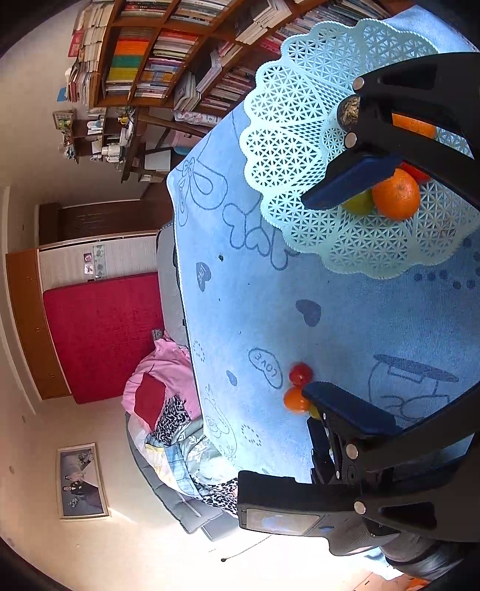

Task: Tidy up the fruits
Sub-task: 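Grasp the yellow-green tomato with the left tool while the right tool grasps a green tomato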

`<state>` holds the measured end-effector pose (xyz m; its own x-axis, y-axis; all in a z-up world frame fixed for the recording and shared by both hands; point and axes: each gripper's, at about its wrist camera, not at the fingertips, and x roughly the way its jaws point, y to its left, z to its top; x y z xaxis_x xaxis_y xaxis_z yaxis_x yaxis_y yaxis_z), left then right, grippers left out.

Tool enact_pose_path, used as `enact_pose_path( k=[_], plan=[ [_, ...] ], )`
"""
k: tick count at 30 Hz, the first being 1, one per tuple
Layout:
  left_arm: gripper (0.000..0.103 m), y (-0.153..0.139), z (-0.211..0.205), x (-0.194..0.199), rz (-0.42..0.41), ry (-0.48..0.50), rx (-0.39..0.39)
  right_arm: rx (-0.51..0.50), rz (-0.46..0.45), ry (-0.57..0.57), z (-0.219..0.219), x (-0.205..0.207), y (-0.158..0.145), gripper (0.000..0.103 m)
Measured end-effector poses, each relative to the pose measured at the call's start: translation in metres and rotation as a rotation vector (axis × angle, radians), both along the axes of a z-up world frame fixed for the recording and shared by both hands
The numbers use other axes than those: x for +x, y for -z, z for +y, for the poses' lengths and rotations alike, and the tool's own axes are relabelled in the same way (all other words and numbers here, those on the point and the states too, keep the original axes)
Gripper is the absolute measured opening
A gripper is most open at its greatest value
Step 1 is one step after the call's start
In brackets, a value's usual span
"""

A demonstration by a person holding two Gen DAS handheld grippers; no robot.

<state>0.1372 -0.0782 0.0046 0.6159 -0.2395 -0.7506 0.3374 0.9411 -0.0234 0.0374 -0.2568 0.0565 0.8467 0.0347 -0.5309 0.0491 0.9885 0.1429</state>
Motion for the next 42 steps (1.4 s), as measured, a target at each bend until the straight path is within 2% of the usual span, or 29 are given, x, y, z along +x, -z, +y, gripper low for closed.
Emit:
enact_pose_path(
  k=[9, 14, 16, 18, 24, 34, 36, 41, 42],
  plan=[
    [0.028, -0.009, 0.039, -0.011, -0.027, -0.045, -0.026, 0.004, 0.091, -0.114, 0.031, 0.039, 0.014, 0.095],
    [0.028, -0.013, 0.062, -0.012, -0.037, -0.068, -0.042, -0.003, 0.150, -0.198, 0.056, 0.059, 0.024, 0.094],
    [0.028, -0.013, 0.069, -0.012, -0.037, -0.073, -0.045, -0.010, 0.180, -0.212, 0.064, 0.068, 0.031, 0.087],
    [0.028, -0.013, 0.076, -0.013, -0.039, -0.078, -0.047, 0.007, 0.217, -0.226, 0.069, 0.077, 0.039, 0.075],
    [0.028, -0.021, 0.092, -0.010, -0.051, -0.098, -0.057, 0.067, 0.273, -0.268, 0.082, 0.089, 0.052, 0.062],
    [0.028, -0.024, 0.106, -0.002, -0.050, -0.133, -0.050, 0.106, 0.311, -0.394, 0.126, 0.087, 0.061, 0.061],
    [0.028, -0.024, 0.107, -0.002, -0.049, -0.137, -0.053, 0.108, 0.322, -0.407, 0.133, 0.090, 0.064, 0.056],
    [0.028, -0.025, 0.108, -0.001, -0.049, -0.140, -0.062, 0.089, 0.326, -0.423, 0.146, 0.093, 0.068, 0.053],
    [0.029, -0.025, 0.108, 0.000, -0.046, -0.139, -0.064, 0.088, 0.326, -0.426, 0.147, 0.094, 0.069, 0.047]
  ],
)
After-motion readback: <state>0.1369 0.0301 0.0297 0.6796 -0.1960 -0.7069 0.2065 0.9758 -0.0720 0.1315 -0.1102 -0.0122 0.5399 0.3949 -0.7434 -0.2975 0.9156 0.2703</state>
